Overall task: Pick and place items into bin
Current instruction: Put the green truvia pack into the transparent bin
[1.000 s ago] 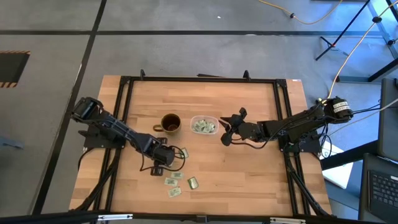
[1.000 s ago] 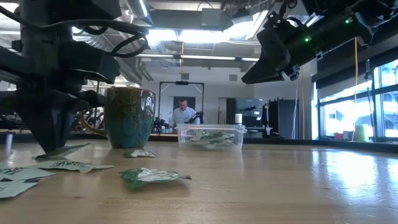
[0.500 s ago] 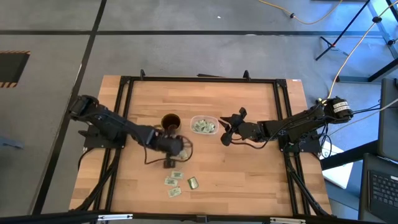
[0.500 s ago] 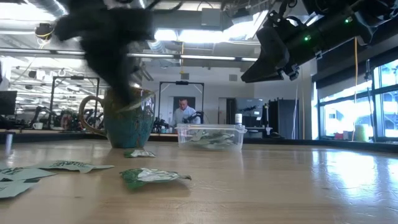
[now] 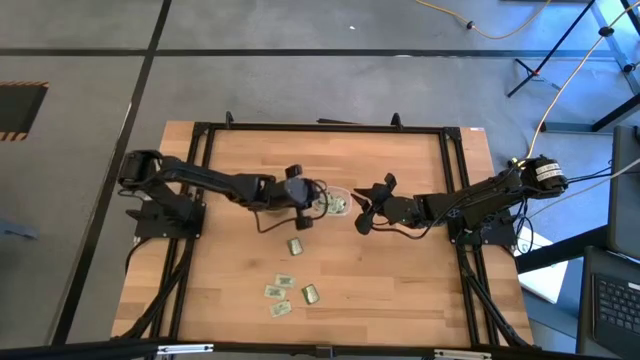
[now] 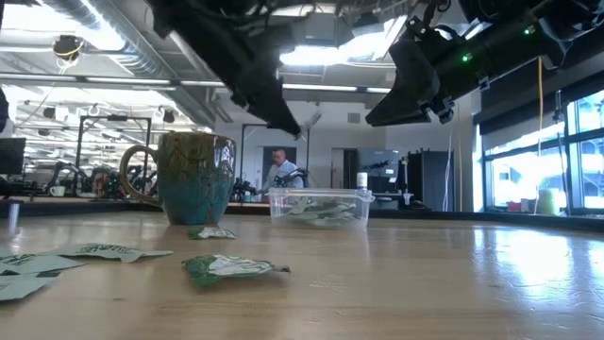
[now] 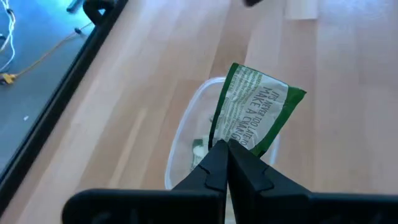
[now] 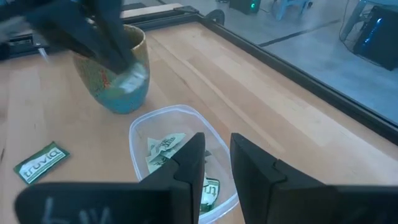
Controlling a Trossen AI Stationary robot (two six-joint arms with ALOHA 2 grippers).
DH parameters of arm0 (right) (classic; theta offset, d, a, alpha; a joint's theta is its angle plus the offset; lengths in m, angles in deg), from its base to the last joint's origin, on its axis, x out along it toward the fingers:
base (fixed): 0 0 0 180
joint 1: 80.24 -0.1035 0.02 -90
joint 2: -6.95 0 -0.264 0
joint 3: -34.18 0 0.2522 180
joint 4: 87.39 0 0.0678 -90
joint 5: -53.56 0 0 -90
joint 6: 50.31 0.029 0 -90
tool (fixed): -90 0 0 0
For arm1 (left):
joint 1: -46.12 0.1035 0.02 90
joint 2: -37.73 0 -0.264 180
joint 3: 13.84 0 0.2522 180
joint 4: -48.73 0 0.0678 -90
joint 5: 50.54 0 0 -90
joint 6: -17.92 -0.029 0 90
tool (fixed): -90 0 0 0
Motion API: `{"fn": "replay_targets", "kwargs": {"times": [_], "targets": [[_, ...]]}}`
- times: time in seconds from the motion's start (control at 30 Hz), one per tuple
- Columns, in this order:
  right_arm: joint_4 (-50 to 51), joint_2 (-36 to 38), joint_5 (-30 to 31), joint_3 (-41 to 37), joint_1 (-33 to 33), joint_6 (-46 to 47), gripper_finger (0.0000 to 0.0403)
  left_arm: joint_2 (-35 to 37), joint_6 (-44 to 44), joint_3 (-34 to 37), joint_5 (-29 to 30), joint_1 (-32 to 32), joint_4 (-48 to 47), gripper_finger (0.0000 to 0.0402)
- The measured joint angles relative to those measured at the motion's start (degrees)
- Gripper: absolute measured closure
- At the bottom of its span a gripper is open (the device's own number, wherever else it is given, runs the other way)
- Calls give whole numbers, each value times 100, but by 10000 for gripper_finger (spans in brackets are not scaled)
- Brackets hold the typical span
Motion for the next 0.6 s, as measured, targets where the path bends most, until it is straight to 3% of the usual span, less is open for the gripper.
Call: {"fn": "replay_targets", "kwargs": {"times": [0.33, 0.6], "targets": [[40, 0, -2, 0, -1, 1, 322, -716, -11, 1, -654, 457, 55, 399], [48, 0, -4, 0, -1, 2, 322, -814, 115, -1, -989, 629, 37, 393]]}}
